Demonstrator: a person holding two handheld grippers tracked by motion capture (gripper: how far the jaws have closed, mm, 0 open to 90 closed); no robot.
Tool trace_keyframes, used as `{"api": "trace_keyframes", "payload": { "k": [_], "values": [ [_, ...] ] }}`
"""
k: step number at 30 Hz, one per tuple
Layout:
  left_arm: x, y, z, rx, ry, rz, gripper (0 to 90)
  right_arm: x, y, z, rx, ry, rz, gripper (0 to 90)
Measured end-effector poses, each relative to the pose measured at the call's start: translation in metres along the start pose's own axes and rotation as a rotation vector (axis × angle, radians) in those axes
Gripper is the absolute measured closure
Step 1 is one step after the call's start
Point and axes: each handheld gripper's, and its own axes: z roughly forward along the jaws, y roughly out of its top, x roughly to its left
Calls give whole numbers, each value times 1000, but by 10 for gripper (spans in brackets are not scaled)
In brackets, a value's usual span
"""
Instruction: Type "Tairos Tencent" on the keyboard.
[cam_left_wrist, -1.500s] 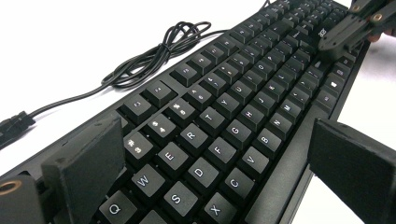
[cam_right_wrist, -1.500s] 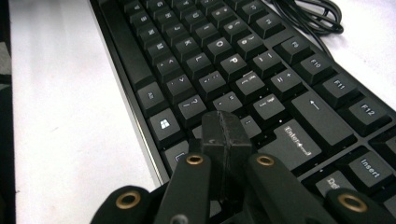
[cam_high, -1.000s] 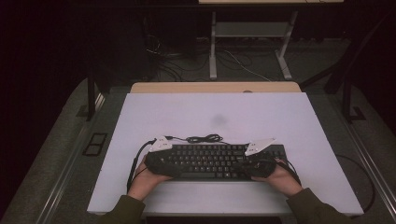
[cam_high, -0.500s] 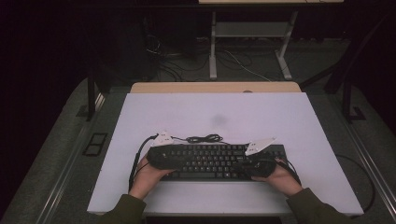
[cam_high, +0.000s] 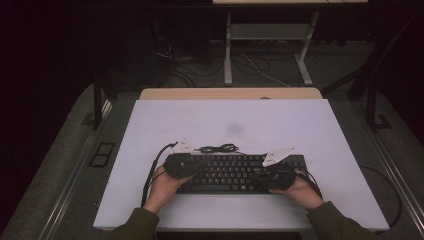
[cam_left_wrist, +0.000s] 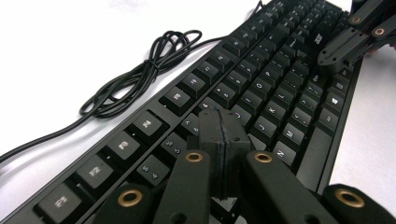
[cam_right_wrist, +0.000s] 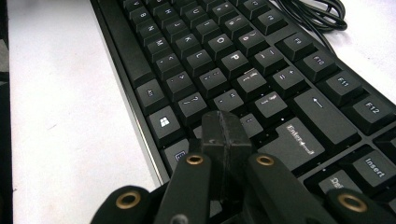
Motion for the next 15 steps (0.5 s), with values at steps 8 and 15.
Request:
{"api": "trace_keyframes", "payload": {
  "k": [8, 15],
  "values": [
    [0, 0, 8, 44, 23, 6, 891, 0, 0, 0, 0, -1, 0, 894],
    [-1, -1, 10, 52, 19, 4, 891, 0, 0, 0, 0, -1, -1, 895]
  ]
}}
